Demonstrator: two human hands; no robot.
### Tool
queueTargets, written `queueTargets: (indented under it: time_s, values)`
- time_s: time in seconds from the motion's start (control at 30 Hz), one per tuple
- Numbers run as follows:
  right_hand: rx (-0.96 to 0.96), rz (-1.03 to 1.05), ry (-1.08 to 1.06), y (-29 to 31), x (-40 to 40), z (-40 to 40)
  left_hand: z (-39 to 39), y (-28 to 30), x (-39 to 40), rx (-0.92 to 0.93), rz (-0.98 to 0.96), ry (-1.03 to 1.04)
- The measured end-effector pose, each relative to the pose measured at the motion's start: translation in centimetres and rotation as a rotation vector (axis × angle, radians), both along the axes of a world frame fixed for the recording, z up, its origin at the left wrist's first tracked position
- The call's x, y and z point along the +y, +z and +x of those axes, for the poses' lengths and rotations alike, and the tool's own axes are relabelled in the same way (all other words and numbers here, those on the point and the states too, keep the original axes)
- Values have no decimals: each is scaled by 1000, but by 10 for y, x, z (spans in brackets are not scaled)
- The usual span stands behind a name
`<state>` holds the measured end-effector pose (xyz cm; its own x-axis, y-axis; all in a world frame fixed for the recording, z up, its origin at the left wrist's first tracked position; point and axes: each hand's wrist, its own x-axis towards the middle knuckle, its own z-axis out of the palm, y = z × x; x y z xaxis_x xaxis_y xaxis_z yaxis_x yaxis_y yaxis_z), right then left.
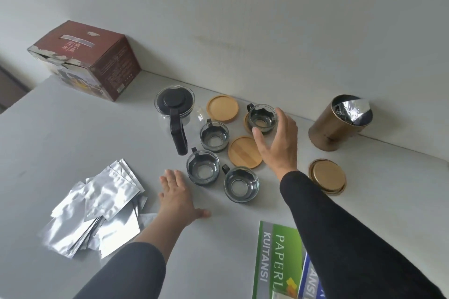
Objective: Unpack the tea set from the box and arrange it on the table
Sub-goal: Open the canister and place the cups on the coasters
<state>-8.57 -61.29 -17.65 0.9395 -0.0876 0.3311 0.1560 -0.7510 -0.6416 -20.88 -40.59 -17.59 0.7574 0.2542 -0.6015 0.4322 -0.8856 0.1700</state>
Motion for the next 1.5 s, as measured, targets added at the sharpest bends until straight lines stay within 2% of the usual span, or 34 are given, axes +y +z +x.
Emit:
queueTargets:
  time_s: [0.13, 0.2, 0.33, 0.53, 0.7, 0.8, 1.0, 1.27, 1.37, 1.5]
  values:
    - [64, 62, 184, -1, 4, -44, 7, -2, -2, 19, 38, 50]
    - [31, 11, 94, 15, -5, -114, -12, 16, -10, 6, -8, -111]
    - [174, -18, 208, 2, 6, -138, -7, 18, -13, 28, 40, -71]
    - [263, -107, 174, -6, 17, -133, -3, 16, -13, 39, 37, -70]
    - [75, -108, 83, 4, 14, -127, -4, 15, -10, 38, 44, -80]
    - [32, -95, 47, 13, 9, -107, -4, 13, -11, 45, 47, -81]
    - [193, 18, 72, 24, 9, -70, -1, 12, -13, 63, 70, -83]
    - [275, 119, 103, 10, 20, -53, 0, 11, -12, 56, 58, -78]
    - [349, 107, 120, 6, 22, -52, 0, 9, -11, 62, 50, -64]
    - [340, 80, 104, 1, 22, -52, 1, 8, -12, 56, 43, -53]
